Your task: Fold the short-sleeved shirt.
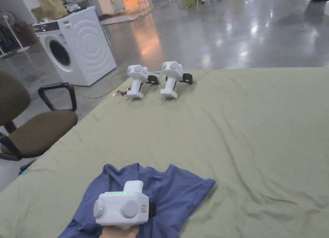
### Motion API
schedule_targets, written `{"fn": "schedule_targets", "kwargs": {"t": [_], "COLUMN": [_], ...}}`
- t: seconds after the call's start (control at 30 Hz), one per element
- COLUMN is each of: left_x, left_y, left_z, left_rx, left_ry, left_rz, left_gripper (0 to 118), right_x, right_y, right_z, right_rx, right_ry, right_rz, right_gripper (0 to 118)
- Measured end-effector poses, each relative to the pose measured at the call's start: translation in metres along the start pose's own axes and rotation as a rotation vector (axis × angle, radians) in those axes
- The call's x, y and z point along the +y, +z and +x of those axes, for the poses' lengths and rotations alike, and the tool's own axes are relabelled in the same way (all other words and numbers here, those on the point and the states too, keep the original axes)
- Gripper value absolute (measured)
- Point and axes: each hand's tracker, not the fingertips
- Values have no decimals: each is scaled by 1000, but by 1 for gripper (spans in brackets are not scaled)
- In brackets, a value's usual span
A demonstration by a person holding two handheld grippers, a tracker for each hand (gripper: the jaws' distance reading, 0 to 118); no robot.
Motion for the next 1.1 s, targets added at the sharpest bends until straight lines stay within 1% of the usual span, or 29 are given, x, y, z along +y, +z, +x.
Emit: {"fn": "schedule_targets", "kwargs": {"t": [0.03,0.07,0.1,0.17,0.23,0.3,0.33,0.4,0.47,0.53,0.57,0.63,0.73,0.83,0.93,1.0,1.03,1.1], "left_x": [1,1,-1,-3,-12,-17,-15,-3,28,56,64,74,61,18,-45,-94,-121,-166], "left_y": [-3,-4,-8,4,32,56,70,103,129,161,170,187,195,184,164,161,160,160], "left_z": [-5,-13,-24,-48,-72,-91,-95,-81,-44,22,49,124,237,331,400,435,453,472], "left_rx": [16,18,-42,-115,-208,-354,-412,-486,-517,-553,-591,-704,-814,-931,-1022,-1048,-1051,-1047], "left_ry": [29,72,156,293,417,542,589,591,450,266,214,86,-85,-149,-203,-265,-324,-365], "left_rz": [0,-8,-10,21,115,207,261,336,346,367,366,362,292,183,37,-20,-64,-104], "left_gripper": [10,6,6,6,6,6,6,6,6,6,6,6,6,6,6,6,6,6], "right_x": [-1,-2,-2,-4,-6,-9,-11,-15,-17,-21,-23,-28,-37,-47,-59,-67,-71,-79], "right_y": [1,2,5,13,20,24,26,33,42,55,60,73,93,115,135,143,145,147], "right_z": [0,0,1,6,16,26,31,41,47,54,56,62,70,77,84,91,94,98], "right_rx": [1,-3,-8,-7,2,3,-4,-22,-44,-49,-54,-70,-119,-181,-221,-240,-249,-257], "right_ry": [6,16,23,16,-20,-45,-59,-90,-119,-146,-158,-175,-195,-204,-220,-245,-258,-282], "right_rz": [-3,-3,2,16,32,32,31,43,74,105,113,131,160,180,190,186,180,175], "right_gripper": [4,4,4,4,4,4,4,4,4,4,4,4,4,4,4,4,4,4]}}
